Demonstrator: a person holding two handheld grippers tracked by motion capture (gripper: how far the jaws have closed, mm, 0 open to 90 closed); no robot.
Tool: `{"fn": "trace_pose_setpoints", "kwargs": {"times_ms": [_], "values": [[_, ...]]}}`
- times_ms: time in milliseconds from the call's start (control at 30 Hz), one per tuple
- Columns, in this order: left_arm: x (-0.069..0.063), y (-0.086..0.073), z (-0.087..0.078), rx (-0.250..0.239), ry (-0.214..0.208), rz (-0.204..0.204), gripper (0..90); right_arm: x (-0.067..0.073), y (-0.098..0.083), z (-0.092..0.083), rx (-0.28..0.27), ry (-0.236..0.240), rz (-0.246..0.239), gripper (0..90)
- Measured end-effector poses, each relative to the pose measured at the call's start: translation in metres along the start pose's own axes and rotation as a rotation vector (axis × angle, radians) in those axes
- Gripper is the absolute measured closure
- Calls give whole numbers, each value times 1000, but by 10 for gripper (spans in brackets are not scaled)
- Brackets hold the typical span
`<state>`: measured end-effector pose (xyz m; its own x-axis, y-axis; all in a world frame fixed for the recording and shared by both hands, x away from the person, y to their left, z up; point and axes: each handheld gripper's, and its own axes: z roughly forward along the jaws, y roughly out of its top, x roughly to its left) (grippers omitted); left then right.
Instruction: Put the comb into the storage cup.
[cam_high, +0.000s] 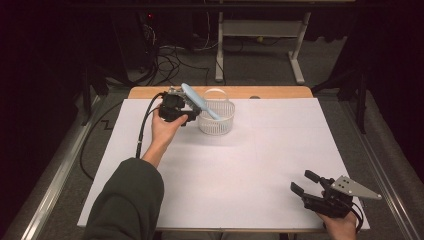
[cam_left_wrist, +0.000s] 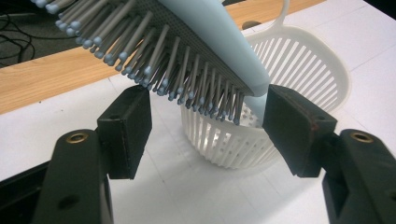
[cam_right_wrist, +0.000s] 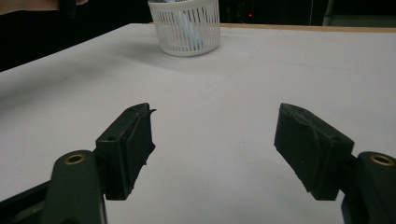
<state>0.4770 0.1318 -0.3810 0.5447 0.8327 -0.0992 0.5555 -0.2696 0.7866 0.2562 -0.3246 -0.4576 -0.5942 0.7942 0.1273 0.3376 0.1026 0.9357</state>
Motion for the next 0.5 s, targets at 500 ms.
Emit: {"fn": "trace_pose_setpoints", "kwargs": {"times_ms": [500], "values": [[2, -4, -14, -25, 7, 15, 347, 0, 0, 0, -2, -3, -1, 287]]}}
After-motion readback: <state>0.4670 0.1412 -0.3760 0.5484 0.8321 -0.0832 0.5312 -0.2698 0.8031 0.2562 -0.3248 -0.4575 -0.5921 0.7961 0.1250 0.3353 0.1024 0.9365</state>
